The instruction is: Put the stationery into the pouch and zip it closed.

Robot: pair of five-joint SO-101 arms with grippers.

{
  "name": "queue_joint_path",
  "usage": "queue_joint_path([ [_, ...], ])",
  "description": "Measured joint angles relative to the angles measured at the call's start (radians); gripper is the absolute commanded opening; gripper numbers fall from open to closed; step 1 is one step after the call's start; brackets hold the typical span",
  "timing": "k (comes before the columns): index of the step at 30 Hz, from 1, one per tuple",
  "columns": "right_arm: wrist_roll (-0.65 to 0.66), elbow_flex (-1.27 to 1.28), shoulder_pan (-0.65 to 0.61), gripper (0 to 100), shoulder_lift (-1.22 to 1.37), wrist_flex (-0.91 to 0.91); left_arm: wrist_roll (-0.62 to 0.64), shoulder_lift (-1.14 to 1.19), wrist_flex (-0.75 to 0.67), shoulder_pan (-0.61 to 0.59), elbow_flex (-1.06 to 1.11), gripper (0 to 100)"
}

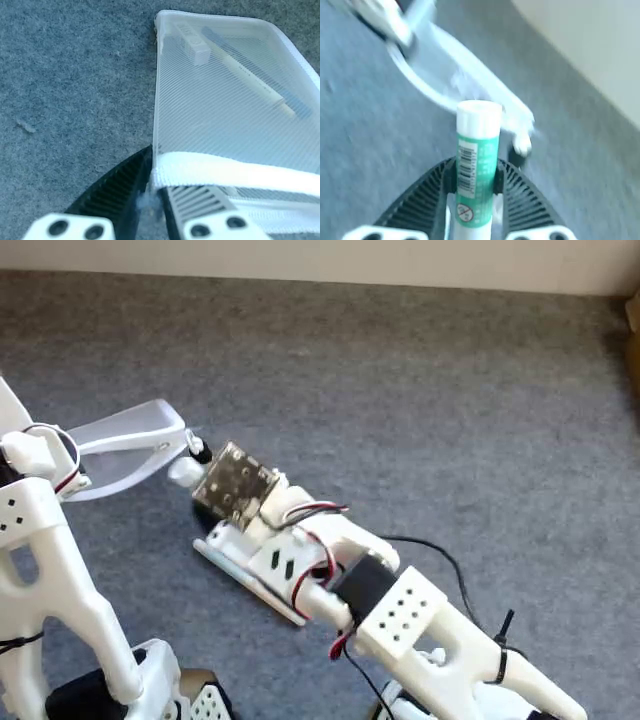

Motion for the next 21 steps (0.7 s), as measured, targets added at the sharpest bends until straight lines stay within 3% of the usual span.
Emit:
queue_joint_path([
  [8,0.000,0.000,-0.109,0.6,-0.002,-0.397,0.000,0.000,0.000,0.000,0.000,1],
  [21,0.000,0.000,-0.114,0.9,0.041,-0.575,0.000,0.000,-0.003,0.000,0.002,1],
])
